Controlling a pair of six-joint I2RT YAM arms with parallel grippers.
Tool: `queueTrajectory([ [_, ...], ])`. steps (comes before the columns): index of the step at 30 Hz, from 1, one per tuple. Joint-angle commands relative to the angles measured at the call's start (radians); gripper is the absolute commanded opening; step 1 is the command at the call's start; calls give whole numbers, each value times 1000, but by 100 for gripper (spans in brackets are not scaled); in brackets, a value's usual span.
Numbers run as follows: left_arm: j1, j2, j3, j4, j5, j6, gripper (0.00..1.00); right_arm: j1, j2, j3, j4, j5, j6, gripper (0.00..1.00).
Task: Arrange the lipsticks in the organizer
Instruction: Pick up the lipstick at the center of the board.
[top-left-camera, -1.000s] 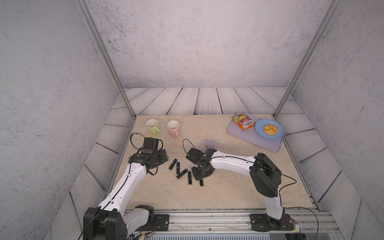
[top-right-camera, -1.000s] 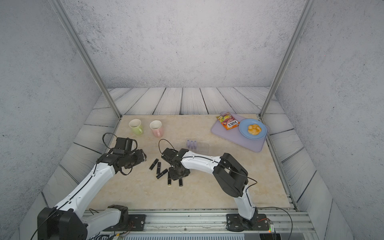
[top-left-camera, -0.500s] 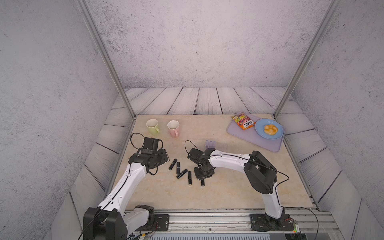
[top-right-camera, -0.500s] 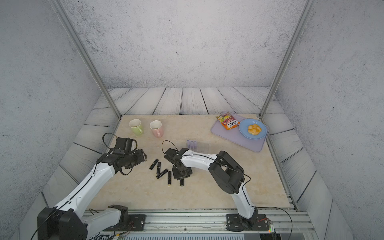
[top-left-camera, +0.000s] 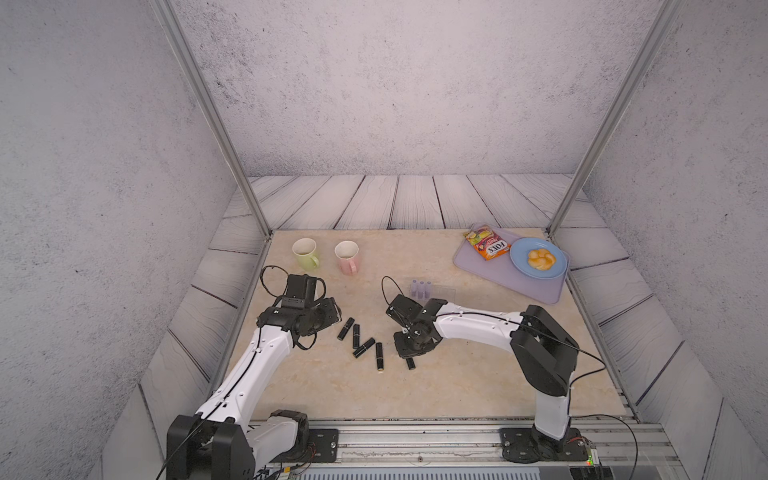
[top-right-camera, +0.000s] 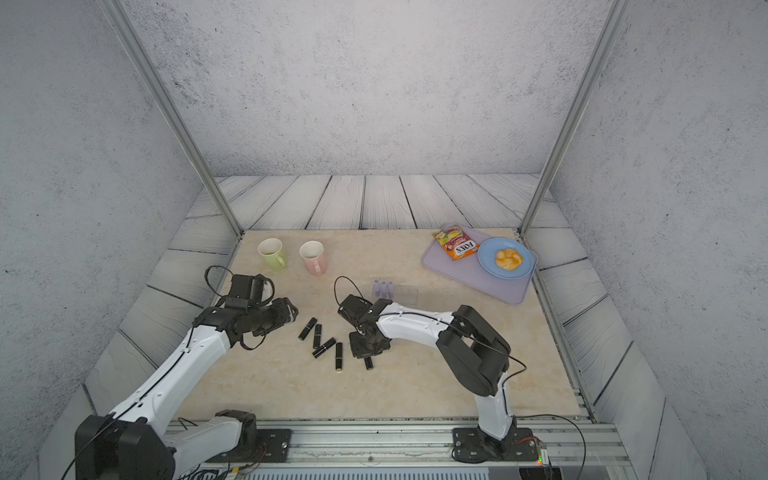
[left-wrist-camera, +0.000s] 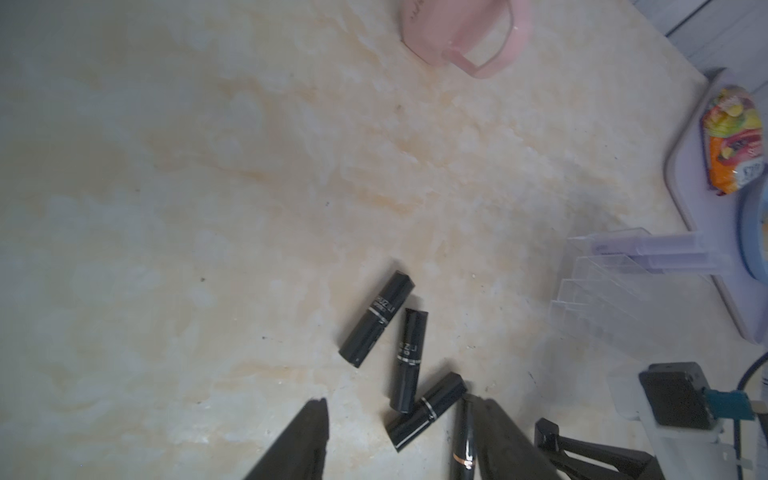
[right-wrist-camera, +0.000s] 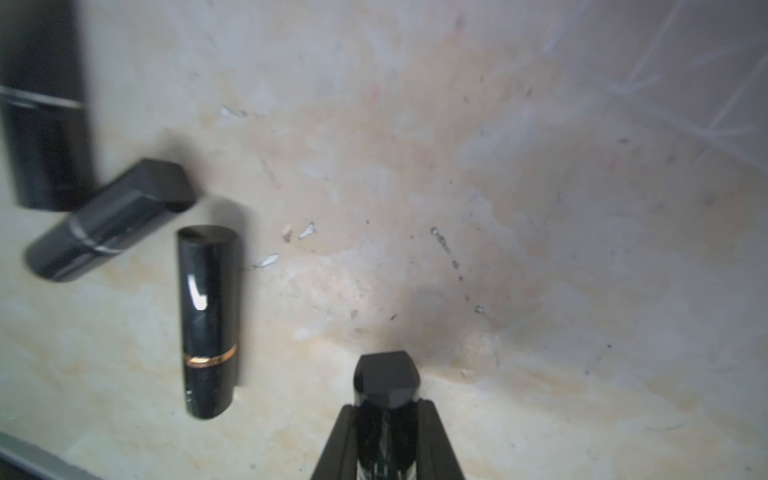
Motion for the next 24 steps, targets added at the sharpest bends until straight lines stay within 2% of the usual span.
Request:
queueTrajectory([
  [1,-5,-5,-8,103,238,27,61,-4,-211,-145,264,16,-96,15],
  [5,-73,-16,-3,182,356,31,60,-4,-423,-375,600,-65,-246,18],
  [9,-189,-52,-6,233,345,83,59,-3,-550,-516,782,-140,-358,18],
  [13,-213,-89,-27,300,400,83,59,11,-721,-700,1020,-118,-575,13],
  [17,-215,-137,-59,377,465,78,57,11,-806,-729,966,-116,-738,10],
  [24,-239,-163,-102,464,499,82,56,24,-897,-826,1150,-25,-873,11],
])
